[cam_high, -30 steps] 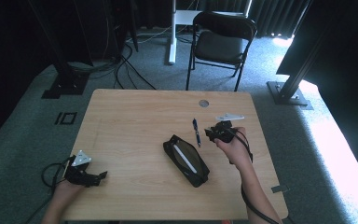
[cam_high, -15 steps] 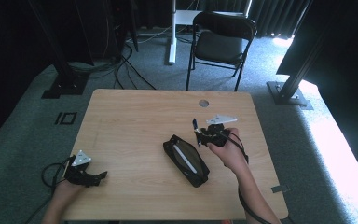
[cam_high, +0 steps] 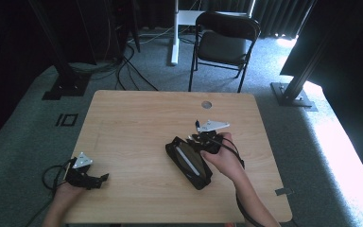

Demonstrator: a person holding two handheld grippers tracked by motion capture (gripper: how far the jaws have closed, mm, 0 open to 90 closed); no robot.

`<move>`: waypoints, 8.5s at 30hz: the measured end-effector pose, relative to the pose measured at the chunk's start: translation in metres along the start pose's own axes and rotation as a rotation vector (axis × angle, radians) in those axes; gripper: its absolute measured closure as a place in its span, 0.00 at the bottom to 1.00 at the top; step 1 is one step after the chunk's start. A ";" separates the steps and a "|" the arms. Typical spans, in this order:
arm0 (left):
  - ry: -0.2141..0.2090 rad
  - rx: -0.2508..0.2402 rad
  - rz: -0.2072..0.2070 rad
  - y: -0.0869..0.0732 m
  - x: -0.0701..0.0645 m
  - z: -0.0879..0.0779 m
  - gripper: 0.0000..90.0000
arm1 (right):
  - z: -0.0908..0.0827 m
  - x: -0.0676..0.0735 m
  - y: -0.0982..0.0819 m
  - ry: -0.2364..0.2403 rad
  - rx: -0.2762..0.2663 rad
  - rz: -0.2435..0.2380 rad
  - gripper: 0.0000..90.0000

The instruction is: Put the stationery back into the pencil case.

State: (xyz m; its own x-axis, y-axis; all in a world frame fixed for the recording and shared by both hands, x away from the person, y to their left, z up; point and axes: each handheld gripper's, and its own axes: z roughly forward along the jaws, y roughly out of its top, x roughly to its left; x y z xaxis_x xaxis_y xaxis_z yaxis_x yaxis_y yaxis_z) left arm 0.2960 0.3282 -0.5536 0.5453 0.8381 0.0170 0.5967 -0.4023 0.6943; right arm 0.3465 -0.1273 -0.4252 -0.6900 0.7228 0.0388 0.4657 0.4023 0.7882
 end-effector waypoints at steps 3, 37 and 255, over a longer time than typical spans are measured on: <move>0.000 0.000 0.000 0.000 0.000 0.000 0.02 | 0.003 0.004 0.000 0.017 0.013 -0.005 0.76; -0.001 0.001 -0.001 0.000 0.000 0.000 0.02 | 0.072 0.026 -0.022 0.012 0.268 -0.057 0.76; 0.003 0.002 -0.003 0.000 0.000 0.000 0.02 | 0.077 0.024 -0.032 -0.004 0.248 0.041 0.88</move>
State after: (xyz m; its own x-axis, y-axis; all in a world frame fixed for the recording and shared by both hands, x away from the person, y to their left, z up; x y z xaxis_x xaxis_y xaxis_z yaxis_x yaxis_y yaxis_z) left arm 0.2961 0.3285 -0.5535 0.5418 0.8403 0.0175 0.5991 -0.4007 0.6932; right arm 0.3579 -0.0794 -0.4969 -0.6661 0.7431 0.0651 0.6154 0.4981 0.6108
